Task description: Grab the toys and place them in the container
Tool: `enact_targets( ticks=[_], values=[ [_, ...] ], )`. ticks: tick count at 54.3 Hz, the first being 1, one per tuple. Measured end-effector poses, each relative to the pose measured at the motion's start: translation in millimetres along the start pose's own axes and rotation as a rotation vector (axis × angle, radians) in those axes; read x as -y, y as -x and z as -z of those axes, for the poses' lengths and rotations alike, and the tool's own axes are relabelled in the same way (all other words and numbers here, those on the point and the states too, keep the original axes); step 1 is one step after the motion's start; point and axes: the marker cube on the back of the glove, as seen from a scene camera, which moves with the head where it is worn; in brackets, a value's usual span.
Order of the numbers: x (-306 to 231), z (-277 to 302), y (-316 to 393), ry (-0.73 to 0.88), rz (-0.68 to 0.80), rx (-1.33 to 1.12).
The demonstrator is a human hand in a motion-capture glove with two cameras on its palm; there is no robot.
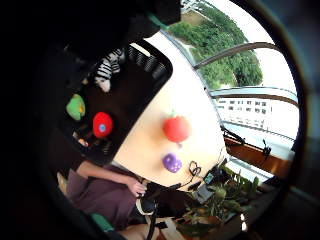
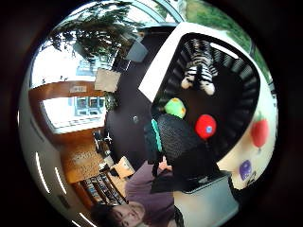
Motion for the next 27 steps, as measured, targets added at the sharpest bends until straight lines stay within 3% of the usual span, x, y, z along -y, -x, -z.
enact_targets(
  ticks=[2,6,8,12,17,20,25,27],
  values=[
    [-6.0,4.8,-11.5,-0.003,0.006,0.012],
    [-27.7,20.0,-26.9,-0.025,0.205,0.172],
    [-35.6,24.0,-41.1,-0.035,0.224,0.191],
    [-53.7,22.9,-100.8,-0.055,0.105,0.084],
    [-89.7,19.6,-168.6,-0.033,0.099,0.062],
    [-100.1,14.9,-196.2,-0.023,-0.030,0.014],
    [-123.2,7.6,-231.8,-0.011,-0.004,0.040],
    [-129.7,1.5,-251.3,-0.007,-0.086,0.042]
  ],
)
